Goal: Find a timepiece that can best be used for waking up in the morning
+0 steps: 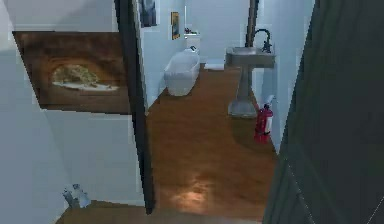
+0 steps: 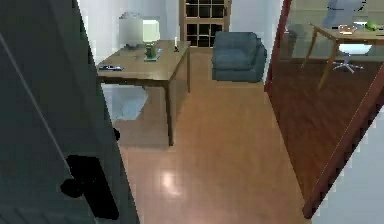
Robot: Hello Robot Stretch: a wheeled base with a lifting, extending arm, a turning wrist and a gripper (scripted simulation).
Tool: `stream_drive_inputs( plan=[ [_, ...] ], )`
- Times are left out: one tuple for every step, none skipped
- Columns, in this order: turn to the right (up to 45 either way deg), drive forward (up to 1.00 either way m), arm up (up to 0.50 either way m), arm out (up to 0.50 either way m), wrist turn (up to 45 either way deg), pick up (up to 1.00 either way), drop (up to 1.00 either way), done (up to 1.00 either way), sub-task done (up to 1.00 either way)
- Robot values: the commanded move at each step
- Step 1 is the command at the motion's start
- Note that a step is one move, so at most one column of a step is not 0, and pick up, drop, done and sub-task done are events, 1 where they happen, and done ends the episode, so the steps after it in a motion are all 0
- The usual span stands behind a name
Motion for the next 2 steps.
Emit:
stream_drive_inputs(
  plan=[
    [0.0,1.0,0.0,0.0,0.0,0.0,0.0,0.0,0.0],
    [3.0,0.0,0.0,0.0,0.0,0.0,0.0,0.0,0.0]
  ],
)
